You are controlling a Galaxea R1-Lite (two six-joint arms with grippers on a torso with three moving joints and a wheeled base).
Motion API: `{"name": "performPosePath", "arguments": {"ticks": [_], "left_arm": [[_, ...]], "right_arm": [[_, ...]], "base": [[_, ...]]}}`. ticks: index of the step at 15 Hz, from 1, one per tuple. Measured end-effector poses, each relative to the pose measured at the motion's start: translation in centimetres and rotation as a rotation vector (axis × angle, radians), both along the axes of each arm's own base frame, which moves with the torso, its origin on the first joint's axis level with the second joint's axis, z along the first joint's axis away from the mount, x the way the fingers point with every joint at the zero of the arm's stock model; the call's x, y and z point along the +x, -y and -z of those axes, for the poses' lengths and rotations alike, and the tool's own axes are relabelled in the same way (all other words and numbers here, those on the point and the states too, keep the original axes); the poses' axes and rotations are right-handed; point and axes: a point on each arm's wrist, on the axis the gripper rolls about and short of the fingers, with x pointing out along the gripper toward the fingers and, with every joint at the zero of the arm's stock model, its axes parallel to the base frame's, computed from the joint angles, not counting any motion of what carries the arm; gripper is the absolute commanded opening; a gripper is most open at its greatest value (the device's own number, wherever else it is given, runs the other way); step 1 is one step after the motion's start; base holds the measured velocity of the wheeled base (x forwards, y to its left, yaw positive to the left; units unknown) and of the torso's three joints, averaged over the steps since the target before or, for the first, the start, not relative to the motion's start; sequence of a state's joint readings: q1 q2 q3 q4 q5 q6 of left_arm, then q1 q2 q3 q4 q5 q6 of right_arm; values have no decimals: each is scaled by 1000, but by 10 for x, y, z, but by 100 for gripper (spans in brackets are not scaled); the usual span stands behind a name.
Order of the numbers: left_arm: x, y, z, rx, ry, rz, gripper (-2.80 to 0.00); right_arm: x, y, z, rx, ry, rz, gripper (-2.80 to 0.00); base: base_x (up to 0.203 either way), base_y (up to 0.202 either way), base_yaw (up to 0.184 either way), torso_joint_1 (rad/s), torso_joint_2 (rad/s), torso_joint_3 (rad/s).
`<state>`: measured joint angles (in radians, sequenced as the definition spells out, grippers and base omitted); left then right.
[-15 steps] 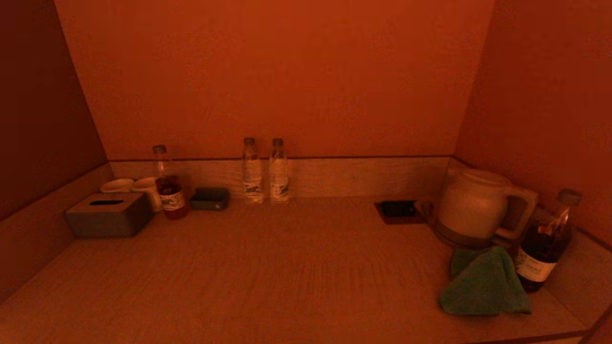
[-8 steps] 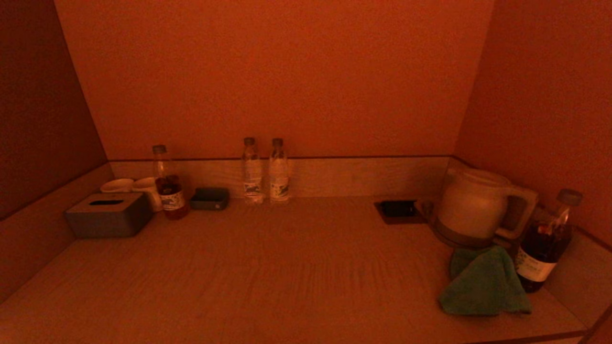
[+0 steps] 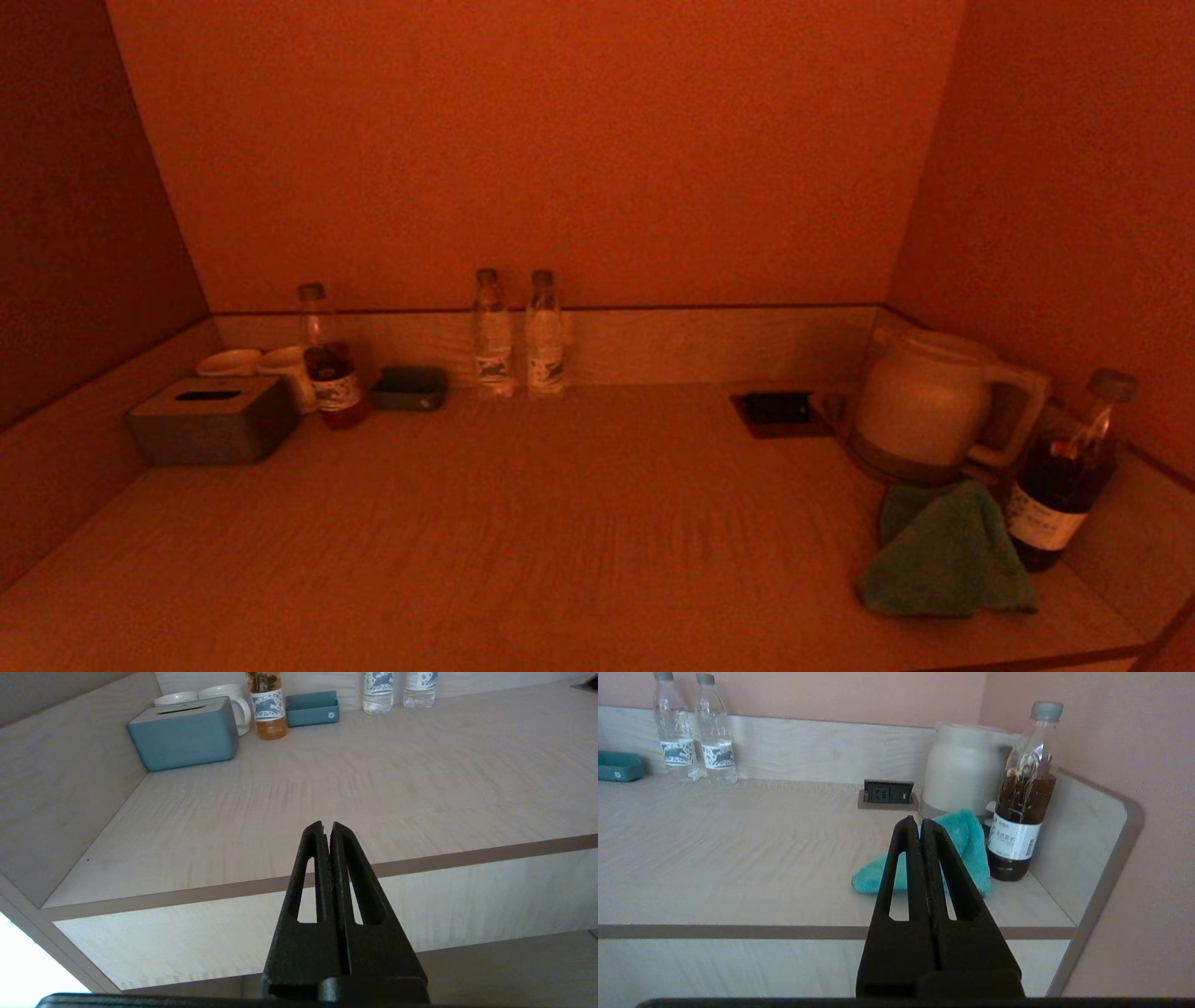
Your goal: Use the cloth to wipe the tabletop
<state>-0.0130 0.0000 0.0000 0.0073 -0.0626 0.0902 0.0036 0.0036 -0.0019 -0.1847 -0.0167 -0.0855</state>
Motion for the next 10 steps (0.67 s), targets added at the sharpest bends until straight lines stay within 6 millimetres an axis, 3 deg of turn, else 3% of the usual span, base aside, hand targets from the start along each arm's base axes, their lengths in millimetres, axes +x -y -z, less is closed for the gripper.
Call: {"name": "performPosePath", "arguments": {"ticks": [10], "left_arm": [[0,0,0,0,0,0,-280]], "right_arm": [[1,0,10,13,-94,-6,-280]], "base": [[0,0,0,0,0,0]]}}
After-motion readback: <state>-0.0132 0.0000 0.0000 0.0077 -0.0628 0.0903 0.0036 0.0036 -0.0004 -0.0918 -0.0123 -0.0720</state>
